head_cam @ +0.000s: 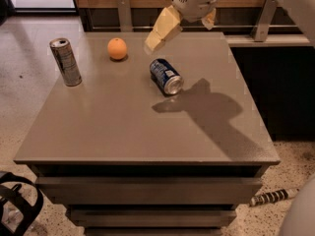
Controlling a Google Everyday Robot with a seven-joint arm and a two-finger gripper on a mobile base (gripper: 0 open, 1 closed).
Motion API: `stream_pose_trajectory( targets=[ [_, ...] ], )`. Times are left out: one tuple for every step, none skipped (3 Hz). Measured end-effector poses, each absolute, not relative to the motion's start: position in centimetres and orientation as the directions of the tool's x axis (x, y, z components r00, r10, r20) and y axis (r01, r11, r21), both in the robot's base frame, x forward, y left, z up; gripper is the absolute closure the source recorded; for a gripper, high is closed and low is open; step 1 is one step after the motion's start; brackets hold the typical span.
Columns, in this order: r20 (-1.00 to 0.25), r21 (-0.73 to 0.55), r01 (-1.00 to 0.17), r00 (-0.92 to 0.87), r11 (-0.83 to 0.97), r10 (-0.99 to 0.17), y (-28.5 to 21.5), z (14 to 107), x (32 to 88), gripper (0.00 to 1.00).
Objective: Place pepsi can upright
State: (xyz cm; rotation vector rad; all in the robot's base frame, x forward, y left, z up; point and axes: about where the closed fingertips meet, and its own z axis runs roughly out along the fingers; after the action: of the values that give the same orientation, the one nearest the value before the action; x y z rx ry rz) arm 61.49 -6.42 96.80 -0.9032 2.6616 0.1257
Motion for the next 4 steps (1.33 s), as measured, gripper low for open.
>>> stream_pose_trajectory(
  targets=[
    [-0.282,-0.019,-0.592,-0.77,0.805,-0.573,-5.1,94.9,62.0,0.0],
    [-0.239,-0.01,-0.59,-0.783,0.807,-0.575,-3.6,92.9,63.0,0.0],
    [-0.201,0.015,-0.598,-0.787,0.801,-0.584,-2.0,90.6,64.3,0.0],
    [-0.169,0.033,-0.59,-0.799,0.807,-0.577,-1.5,88.7,65.2,0.0]
  ],
)
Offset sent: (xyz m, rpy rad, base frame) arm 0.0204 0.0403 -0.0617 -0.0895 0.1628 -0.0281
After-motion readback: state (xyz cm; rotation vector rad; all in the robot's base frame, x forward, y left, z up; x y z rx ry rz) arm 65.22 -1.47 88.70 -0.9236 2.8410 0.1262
